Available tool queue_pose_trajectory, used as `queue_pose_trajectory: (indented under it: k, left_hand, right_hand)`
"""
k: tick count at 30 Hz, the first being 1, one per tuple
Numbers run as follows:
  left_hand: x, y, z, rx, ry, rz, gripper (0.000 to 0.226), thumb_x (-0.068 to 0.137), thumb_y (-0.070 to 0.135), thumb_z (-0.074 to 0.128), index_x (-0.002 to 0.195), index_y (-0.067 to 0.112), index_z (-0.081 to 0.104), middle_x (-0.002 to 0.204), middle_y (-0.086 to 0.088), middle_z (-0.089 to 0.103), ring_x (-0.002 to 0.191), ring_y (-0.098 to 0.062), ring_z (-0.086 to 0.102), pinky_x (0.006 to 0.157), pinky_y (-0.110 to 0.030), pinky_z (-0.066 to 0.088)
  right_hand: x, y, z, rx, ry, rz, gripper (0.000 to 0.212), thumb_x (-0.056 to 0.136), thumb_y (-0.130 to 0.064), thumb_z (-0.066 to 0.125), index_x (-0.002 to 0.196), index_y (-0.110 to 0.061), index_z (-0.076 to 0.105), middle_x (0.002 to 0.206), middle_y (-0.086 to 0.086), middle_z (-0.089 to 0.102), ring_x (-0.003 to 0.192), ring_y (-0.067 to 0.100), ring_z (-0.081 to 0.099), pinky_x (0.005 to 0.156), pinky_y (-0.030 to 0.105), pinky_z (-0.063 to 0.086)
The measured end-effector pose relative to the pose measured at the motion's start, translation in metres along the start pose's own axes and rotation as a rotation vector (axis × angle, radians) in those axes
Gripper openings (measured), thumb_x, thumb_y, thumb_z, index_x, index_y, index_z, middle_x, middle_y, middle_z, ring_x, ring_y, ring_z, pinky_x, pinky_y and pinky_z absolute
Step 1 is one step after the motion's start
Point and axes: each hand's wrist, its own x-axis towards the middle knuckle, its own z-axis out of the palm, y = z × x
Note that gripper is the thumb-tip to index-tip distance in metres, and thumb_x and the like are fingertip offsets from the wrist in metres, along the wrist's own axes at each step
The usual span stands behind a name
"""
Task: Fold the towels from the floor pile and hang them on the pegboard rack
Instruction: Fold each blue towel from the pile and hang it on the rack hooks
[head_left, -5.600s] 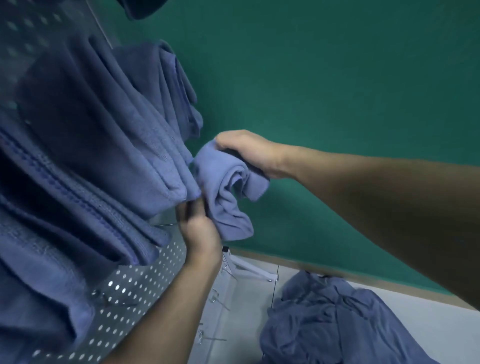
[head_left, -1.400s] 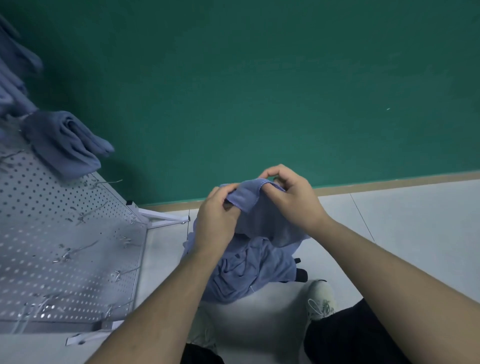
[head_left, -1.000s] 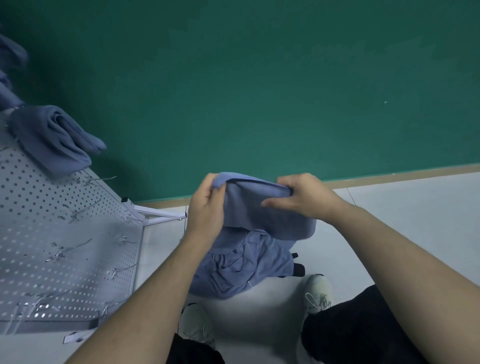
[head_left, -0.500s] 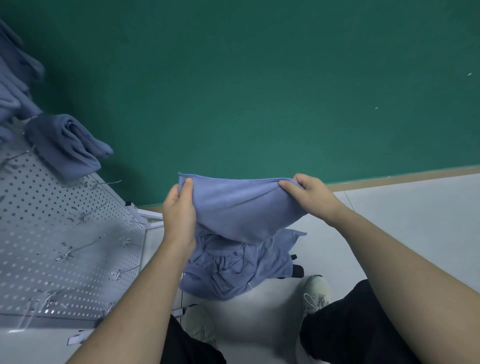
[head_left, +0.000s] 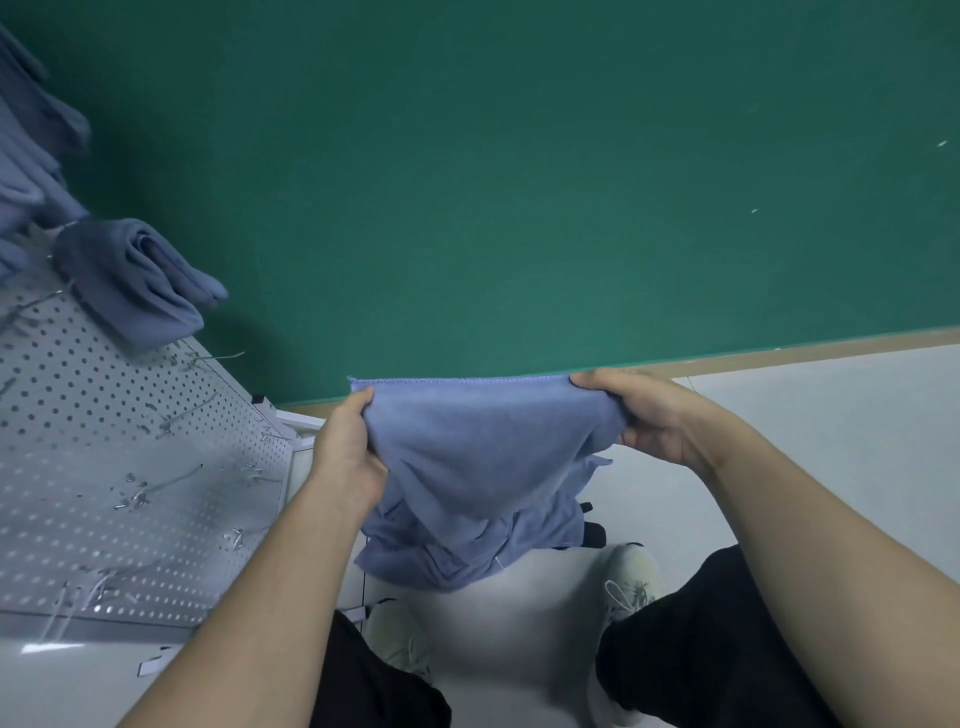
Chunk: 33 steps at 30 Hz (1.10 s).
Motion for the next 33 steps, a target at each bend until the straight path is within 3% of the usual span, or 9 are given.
queue_pose_trajectory:
  k: [3,7,9,13,16,20,24,28,33]
  left_hand:
    - [0.010,-0.002,0.002,0.019,-0.012,0.001,0.017,0.100,0.019,0.054,0.085,0.014,0.061,0.083,-0.002,0.067,0.072,-0.016,0.063,0.064,-0.028,0.050]
    - [0.015,-0.007,0.009,0.144,-0.008,0.099,0.010,0.098,0.016,0.055,0.092,0.014,0.063,0.083,-0.001,0.068,0.071,-0.012,0.064,0.059,-0.023,0.051]
    - [0.017,-0.011,0.012,0.192,-0.024,0.138,0.010,0.095,0.016,0.054,0.089,0.014,0.063,0.079,-0.001,0.067,0.065,-0.012,0.064,0.055,-0.020,0.049]
    - [0.021,-0.018,0.018,0.121,-0.056,0.002,0.008,0.087,0.020,0.060,0.079,0.018,0.057,0.073,0.000,0.061,0.059,-0.016,0.059,0.056,-0.026,0.046]
    - [0.025,-0.021,0.020,0.048,-0.039,-0.050,0.010,0.088,0.022,0.062,0.080,0.020,0.057,0.074,0.001,0.063,0.059,-0.016,0.061,0.053,-0.023,0.049]
    - [0.030,-0.023,0.020,0.024,-0.008,-0.032,0.011,0.092,0.027,0.064,0.100,0.019,0.061,0.086,0.000,0.069,0.065,-0.013,0.064,0.056,-0.022,0.052]
    - [0.028,-0.026,0.023,0.038,-0.025,0.030,0.007,0.096,0.024,0.063,0.099,0.018,0.066,0.078,0.005,0.072,0.064,-0.007,0.067,0.060,-0.023,0.053]
    - [0.027,-0.030,0.027,0.109,-0.077,0.093,0.015,0.097,0.023,0.064,0.107,0.015,0.071,0.097,-0.001,0.074,0.087,-0.016,0.069,0.078,-0.032,0.058]
    - [0.024,-0.040,0.034,0.215,-0.047,0.109,0.015,0.093,0.028,0.069,0.095,0.015,0.074,0.095,-0.004,0.073,0.086,-0.020,0.066,0.085,-0.034,0.053]
  right_hand:
    - [0.006,0.004,0.001,-0.083,0.122,-0.025,0.020,0.085,-0.033,0.077,0.083,-0.015,0.071,0.079,0.002,0.072,0.070,0.017,0.064,0.062,0.028,0.052]
    - [0.018,0.010,0.010,-0.427,0.385,-0.136,0.043,0.089,-0.044,0.071,0.067,-0.023,0.040,0.065,-0.003,0.047,0.061,0.014,0.043,0.056,0.027,0.032]
    - [0.023,0.009,0.016,-0.383,0.379,-0.119,0.044,0.093,-0.051,0.062,0.070,-0.023,0.037,0.070,-0.001,0.045,0.065,0.018,0.043,0.059,0.030,0.033]
    - [0.028,0.005,0.027,-0.042,0.323,-0.016,0.040,0.092,-0.051,0.063,0.090,-0.011,0.057,0.083,0.009,0.068,0.073,0.027,0.066,0.063,0.036,0.055]
    - [0.030,0.003,0.031,0.068,0.278,-0.015,0.017,0.088,-0.026,0.056,0.077,-0.016,0.047,0.064,0.003,0.049,0.052,0.019,0.049,0.051,0.026,0.039]
    - [0.030,0.001,0.033,0.155,0.225,-0.013,0.015,0.069,-0.012,0.044,0.067,-0.023,0.033,0.062,0.000,0.033,0.053,0.017,0.033,0.055,0.028,0.028]
    - [0.032,0.004,0.033,0.084,0.157,-0.068,0.019,0.084,-0.002,0.048,0.075,-0.018,0.044,0.066,0.002,0.042,0.062,0.017,0.039,0.056,0.028,0.035]
    - [0.035,0.009,0.039,0.095,0.132,-0.110,0.017,0.091,-0.009,0.068,0.085,-0.015,0.054,0.087,0.011,0.063,0.080,0.021,0.060,0.077,0.034,0.054]
    - [0.044,0.015,0.050,-0.162,0.289,-0.206,0.028,0.085,-0.019,0.078,0.067,-0.019,0.057,0.079,0.005,0.065,0.078,0.019,0.060,0.090,0.043,0.055]
